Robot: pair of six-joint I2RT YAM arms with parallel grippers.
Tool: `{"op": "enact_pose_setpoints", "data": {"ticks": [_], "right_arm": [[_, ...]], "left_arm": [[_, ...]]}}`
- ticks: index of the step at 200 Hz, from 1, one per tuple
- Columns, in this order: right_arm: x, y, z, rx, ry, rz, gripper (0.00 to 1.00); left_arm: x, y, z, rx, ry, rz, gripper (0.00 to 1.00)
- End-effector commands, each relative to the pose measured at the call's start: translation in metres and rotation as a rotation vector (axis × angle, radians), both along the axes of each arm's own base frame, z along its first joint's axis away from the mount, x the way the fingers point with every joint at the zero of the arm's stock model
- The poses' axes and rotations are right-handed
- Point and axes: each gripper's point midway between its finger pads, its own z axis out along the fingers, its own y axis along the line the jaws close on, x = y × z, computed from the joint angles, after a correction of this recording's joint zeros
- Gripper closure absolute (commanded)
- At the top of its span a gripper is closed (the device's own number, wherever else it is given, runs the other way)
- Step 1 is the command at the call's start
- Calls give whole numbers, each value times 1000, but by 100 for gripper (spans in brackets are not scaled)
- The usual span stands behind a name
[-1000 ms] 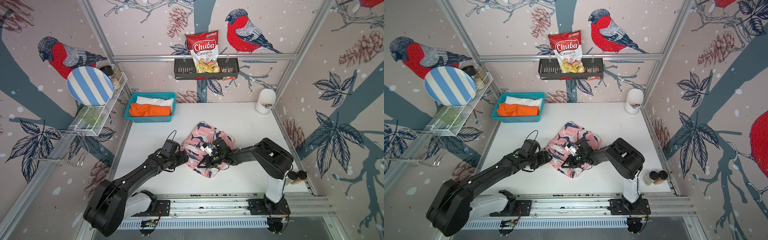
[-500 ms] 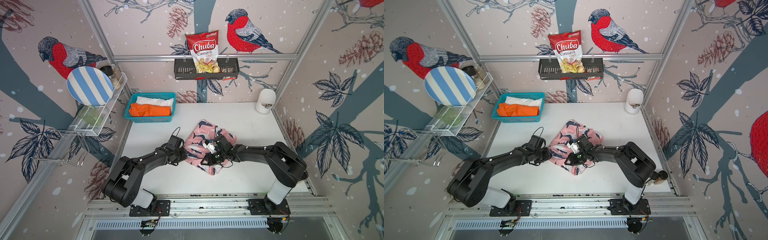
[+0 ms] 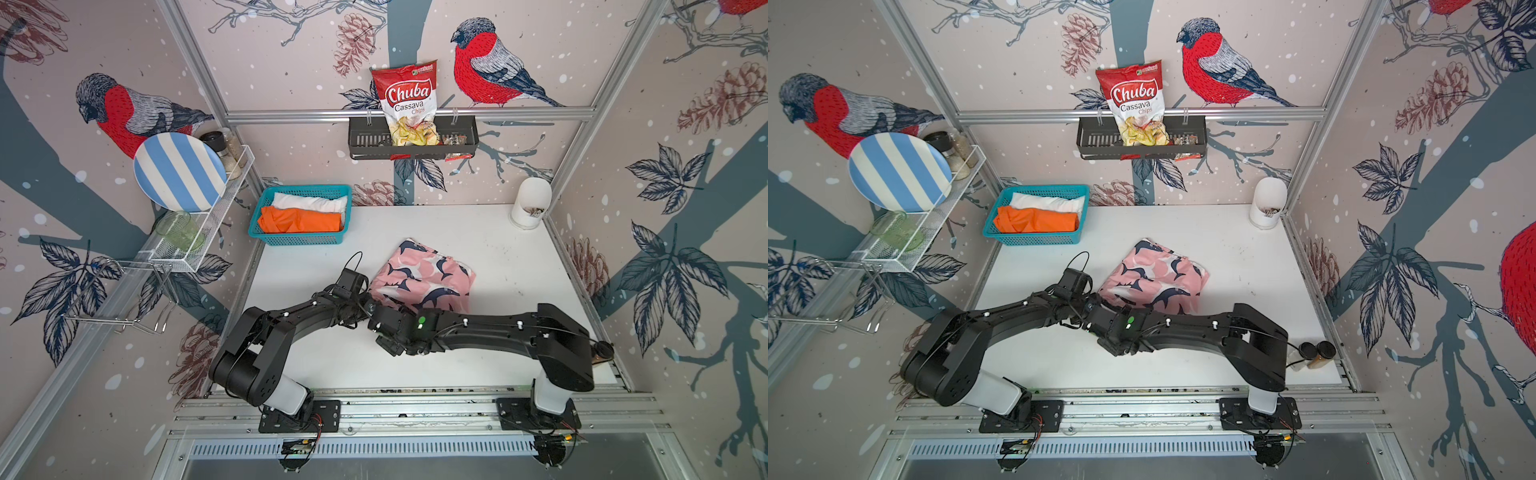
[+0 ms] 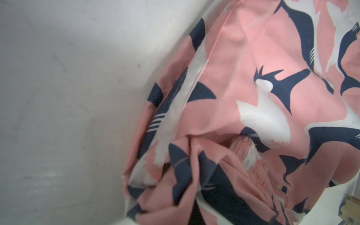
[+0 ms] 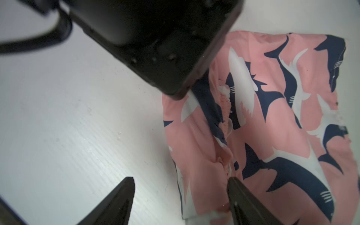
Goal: Roll up the shorts
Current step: Roll the shorts at the center of the board.
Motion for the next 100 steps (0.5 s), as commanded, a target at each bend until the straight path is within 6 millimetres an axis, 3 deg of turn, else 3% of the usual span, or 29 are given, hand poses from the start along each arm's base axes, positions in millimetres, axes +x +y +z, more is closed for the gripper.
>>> {"op": "enact_pose_setpoints", "data": {"ticks": [1,22,50,70,100], "right_arm": [[16,-22,-19,-226,-159,33,21],[17,-29,-48,-288,-154,56,29],[15,-38,-66,-330,-148,58,75],[4,-30,-62,-262,-79,72,98],[-34,11,-34,31,203,114,100]], "left_arm": [[-10,5,-7,28,49,-16,91],[-11,7,-7,26,52,-12,90],[-12,11,-1,25,45,-4,89],[-13,16,13,25,19,10,82],[-20,30,46,35,-46,52,52]]}}
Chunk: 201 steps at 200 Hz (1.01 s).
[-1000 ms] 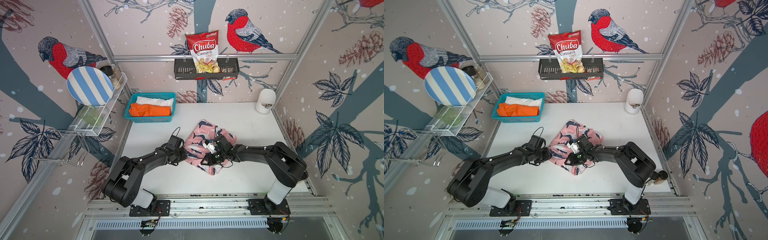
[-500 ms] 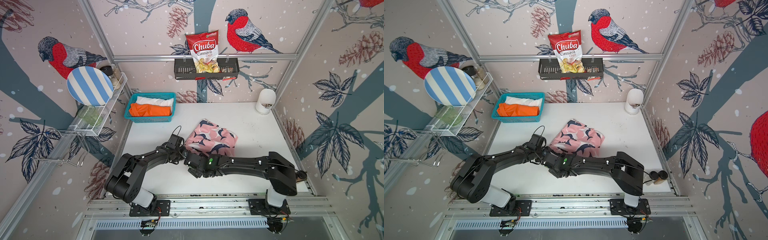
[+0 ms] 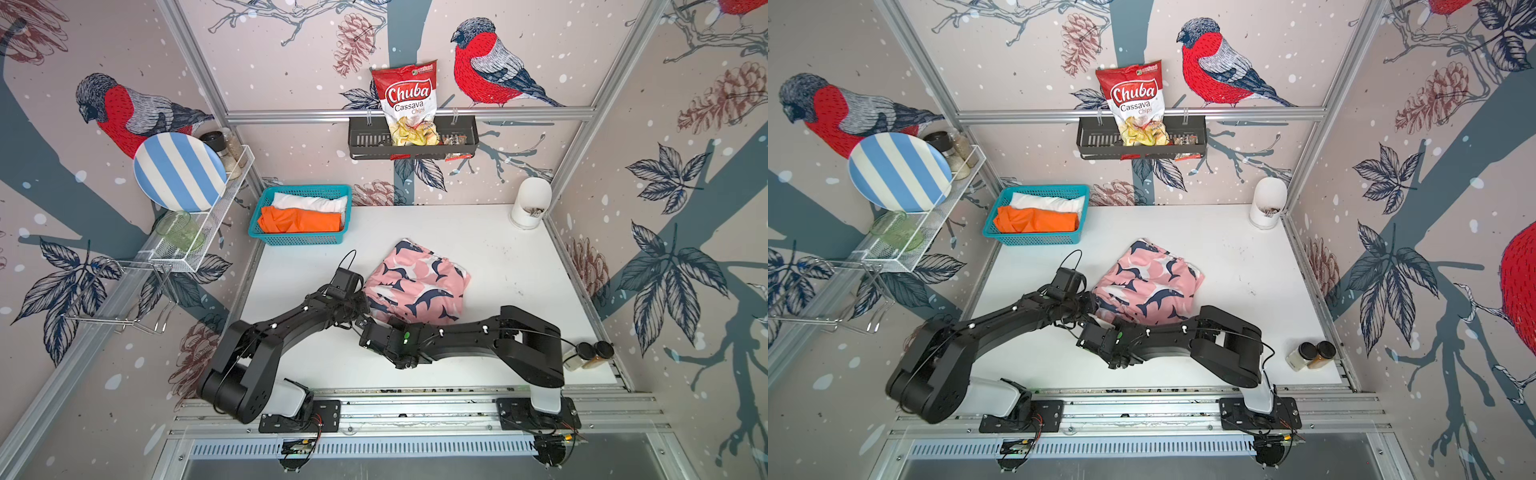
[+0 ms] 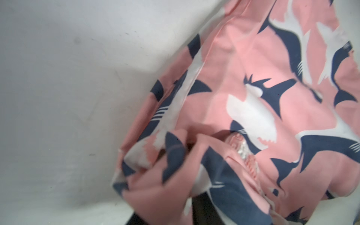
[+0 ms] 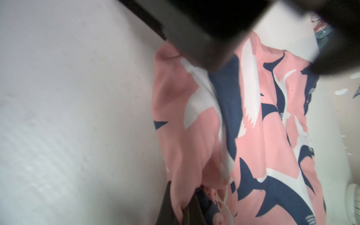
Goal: Roll up the shorts
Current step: Roll the shorts at the center of the board.
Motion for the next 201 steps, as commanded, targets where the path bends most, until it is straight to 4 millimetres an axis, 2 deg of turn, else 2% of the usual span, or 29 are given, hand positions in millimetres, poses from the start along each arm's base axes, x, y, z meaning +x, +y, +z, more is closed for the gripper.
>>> {"op": "enact_pose_setpoints", "data": {"ticks": [1,17,47,77,96,124,160,177,201], "right_arm": [[-41,-1,-4,66,314,32,100],[-56,14,13,220,492,36,100],[-69,25,32,503,850,22,100],[-54,5,29,726,1082,-118,100],[-55,-9,19,794,1172,-189,100],[-62,-19,5,799,1220,-251,100],[-54,-29,-9,781,1187,-335,100],[-35,-33,-6,733,1081,-353,100],[13,-45,5,663,909,-396,100]], "left_arm": [[-18,6,18,-17,18,-5,52],[-26,10,36,-26,-16,-11,39],[-44,23,52,-12,-44,8,29],[-48,20,59,-47,-54,3,25],[-46,13,56,-64,-30,-15,26],[-47,9,50,-56,-6,-30,25],[-56,6,38,-38,29,-44,25],[-58,7,39,-40,22,-30,25],[-56,6,55,-68,-28,-1,25]]}}
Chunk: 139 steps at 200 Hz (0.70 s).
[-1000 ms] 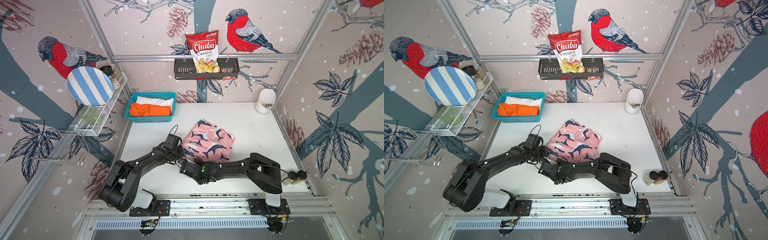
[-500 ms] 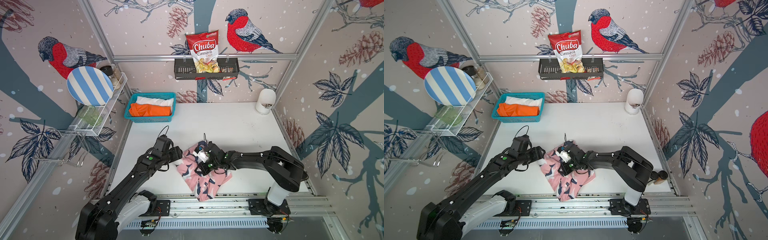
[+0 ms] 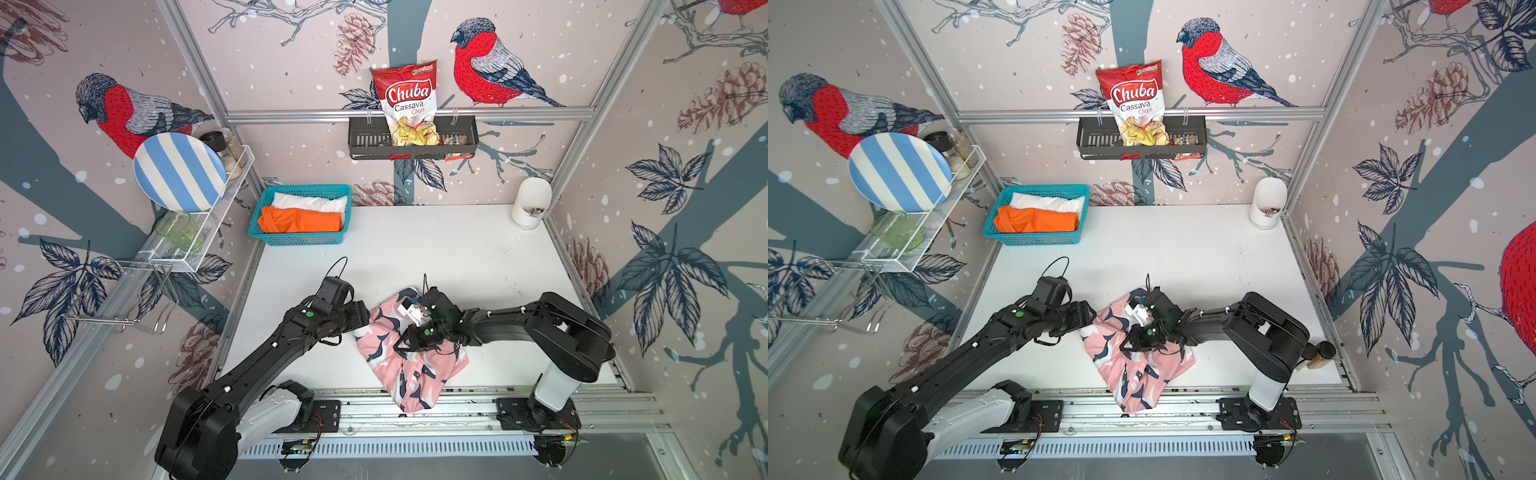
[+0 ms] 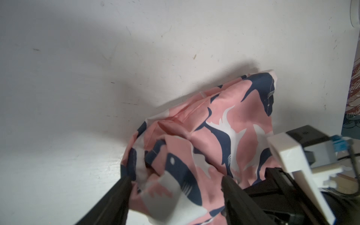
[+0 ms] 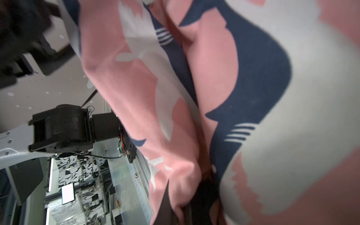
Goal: Roll up the shorts
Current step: Roll the shorts at the center of the board.
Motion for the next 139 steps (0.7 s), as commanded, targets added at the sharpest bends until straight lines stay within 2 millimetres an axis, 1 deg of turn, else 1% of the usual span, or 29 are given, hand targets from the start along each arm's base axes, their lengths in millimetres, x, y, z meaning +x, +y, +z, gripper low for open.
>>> {"op": "enact_pose_setpoints", "data": {"ticks": [1,11,18,35,50,61,75,94,111,128,139], "right_arm": [[41,-20,-2,-168,-153,-51,100],[62,-31,0,-257,-218,-81,100],[74,-37,2,-294,-242,-98,100],[96,-47,14,-350,-296,-139,100],[107,-52,24,-392,-344,-168,100],[110,-52,30,-393,-352,-182,100],[104,-44,37,-338,-325,-176,100],[91,-28,45,-263,-291,-159,100],[78,-13,51,-214,-265,-144,100],[65,5,57,-150,-226,-133,100],[56,16,62,-94,-184,-128,100]], "left_arm": [[1,1,11,-18,-28,41,25],[-2,2,14,-29,-36,56,25],[-4,1,14,-44,-39,59,26],[-11,-2,4,-70,-20,64,33],[-15,-11,-8,-100,3,48,41],[-16,-21,-15,-122,11,29,46],[-14,-35,-22,-154,21,1,50],[-9,-48,-35,-154,41,-25,54],[-3,-56,-45,-151,48,-51,68],[-2,-60,-58,-119,75,-78,76],[-4,-60,-67,-99,96,-87,79]]}}
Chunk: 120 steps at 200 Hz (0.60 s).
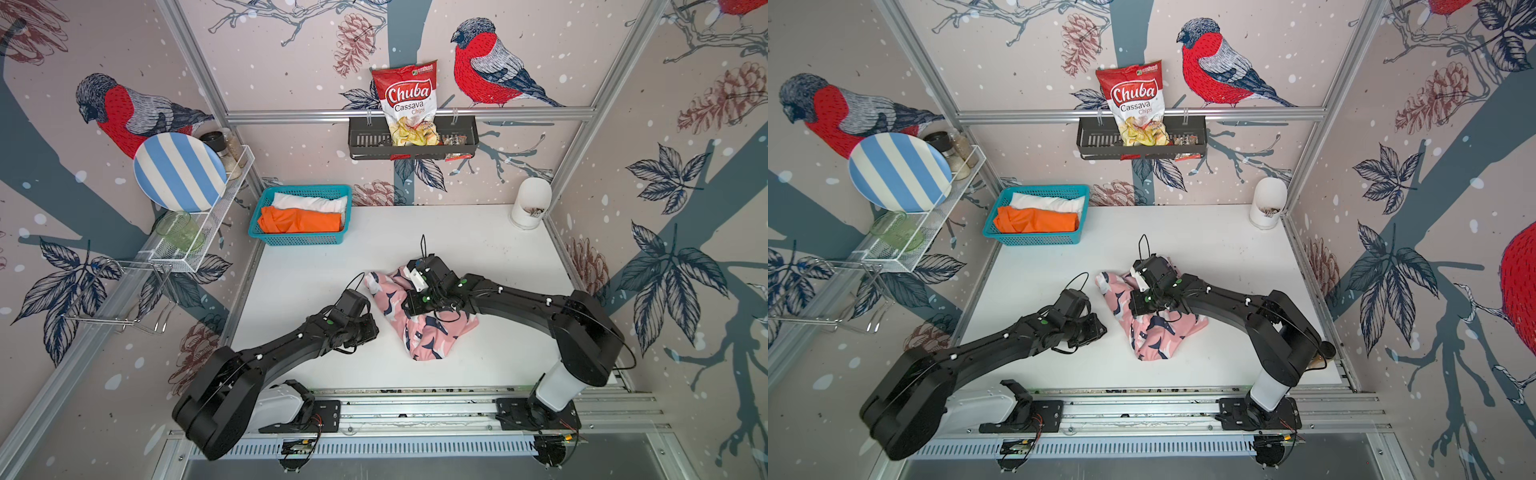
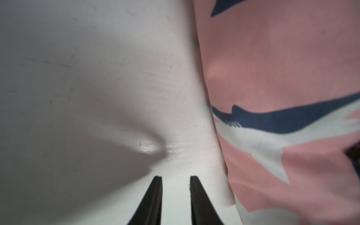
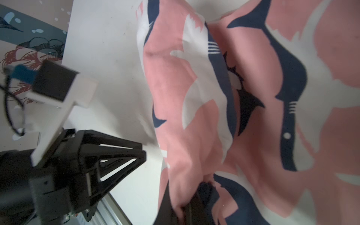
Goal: Roll up the shorts
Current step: Roll the shorts at the center of the board.
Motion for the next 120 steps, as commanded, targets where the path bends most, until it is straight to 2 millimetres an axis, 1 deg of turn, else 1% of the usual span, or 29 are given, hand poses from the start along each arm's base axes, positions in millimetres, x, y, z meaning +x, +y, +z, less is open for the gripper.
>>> {"op": "enact_pose_setpoints", "data": {"ticks": [1,18,29,39,43,58,59,60,69,81,87,89,105,120], "right_arm": [[-17,27,17,144,83,9,100],[-30,40,30,271,157,-5,100],[-37,42,35,351,211,-34,100],[-44,40,34,407,264,-68,100],[-46,40,37,437,275,-76,100],[-57,33,31,505,351,-143,100],[-56,34,34,521,348,-144,100],[-58,33,30,513,358,-152,100],[-64,30,27,549,392,-187,100],[-74,25,15,573,445,-230,100],[-79,25,13,594,467,-246,100],[-81,24,9,592,479,-255,100],[-94,23,-2,633,547,-285,100],[-103,21,-20,628,594,-306,100]], "left_arm": [[10,-14,-1,-25,-37,-46,79],[5,-11,-10,-16,-25,-42,81],[2,-7,-16,-7,-18,-32,81],[-1,-4,-21,-2,-13,-26,81],[-2,-2,-23,0,-10,-23,81],[-7,1,-31,7,3,-19,82],[-8,2,-31,8,4,-19,82],[-8,2,-32,10,6,-19,82],[-11,4,-37,14,12,-15,83],[-13,8,-44,31,24,-10,84],[-16,9,-48,41,32,-10,85],[-16,10,-49,43,32,-10,85],[-21,13,-58,59,51,-8,86],[-24,17,-63,74,61,-4,86]]}}
